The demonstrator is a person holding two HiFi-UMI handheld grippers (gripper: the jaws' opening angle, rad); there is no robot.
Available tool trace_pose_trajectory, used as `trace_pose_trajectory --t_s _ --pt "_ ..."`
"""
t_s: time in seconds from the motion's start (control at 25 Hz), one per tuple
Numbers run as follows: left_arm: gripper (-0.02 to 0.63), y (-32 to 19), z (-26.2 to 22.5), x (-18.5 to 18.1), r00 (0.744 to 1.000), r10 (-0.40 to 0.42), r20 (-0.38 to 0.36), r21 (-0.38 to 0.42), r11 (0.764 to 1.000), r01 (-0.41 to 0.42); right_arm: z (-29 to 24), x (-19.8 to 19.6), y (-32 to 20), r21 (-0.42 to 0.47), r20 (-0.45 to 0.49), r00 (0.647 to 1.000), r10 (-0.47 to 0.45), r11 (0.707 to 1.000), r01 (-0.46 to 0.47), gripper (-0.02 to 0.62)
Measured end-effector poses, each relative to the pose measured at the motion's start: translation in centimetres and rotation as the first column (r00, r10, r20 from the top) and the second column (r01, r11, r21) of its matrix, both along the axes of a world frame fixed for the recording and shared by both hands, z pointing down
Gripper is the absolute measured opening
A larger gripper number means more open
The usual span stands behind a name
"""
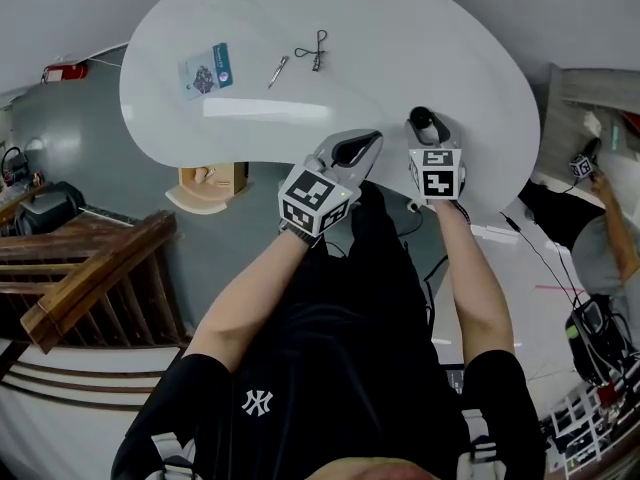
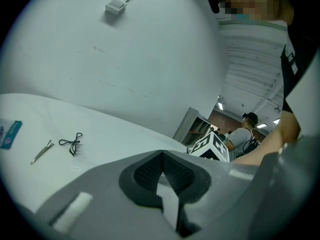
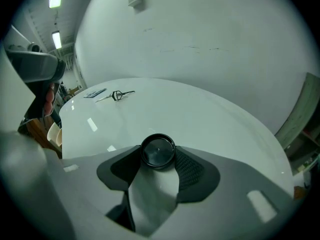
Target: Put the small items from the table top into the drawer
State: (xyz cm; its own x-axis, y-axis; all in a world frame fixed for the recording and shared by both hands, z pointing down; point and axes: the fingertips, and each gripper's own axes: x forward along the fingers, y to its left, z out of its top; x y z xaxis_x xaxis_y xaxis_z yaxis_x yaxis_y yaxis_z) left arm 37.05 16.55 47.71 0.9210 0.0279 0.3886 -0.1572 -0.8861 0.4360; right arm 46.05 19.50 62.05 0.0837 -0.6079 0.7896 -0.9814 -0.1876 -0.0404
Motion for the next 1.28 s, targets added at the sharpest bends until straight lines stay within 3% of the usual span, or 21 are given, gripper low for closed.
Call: trace_pose_trajectory --t_s 0.24,0.84,1.28 --pt "0.000 -0.7 -0.1 -1.2 1.000 -0.018 -0.014 -0.005 1.000 0.018 -1.9 -1.0 -1.2 0.034 0.008 1.000 -0.021 0.999 0.020 0.235" --pt "0.000 -5.4 -3.0 -8.6 0.992 -0.107 -0.073 0.019 0.994 0.108 -9.5 -9.2 -7.2 0.146 -0.006 0.995 -0.103 0.984 0.103 0.235" --pt "0.000 -10.8 -6.5 -15.4 0.958 -0.252 -0.137 0.039 0.965 0.259 -14.7 -17.0 -12.2 0.232 -0.032 0.976 -0.214 0.949 0.216 0.235"
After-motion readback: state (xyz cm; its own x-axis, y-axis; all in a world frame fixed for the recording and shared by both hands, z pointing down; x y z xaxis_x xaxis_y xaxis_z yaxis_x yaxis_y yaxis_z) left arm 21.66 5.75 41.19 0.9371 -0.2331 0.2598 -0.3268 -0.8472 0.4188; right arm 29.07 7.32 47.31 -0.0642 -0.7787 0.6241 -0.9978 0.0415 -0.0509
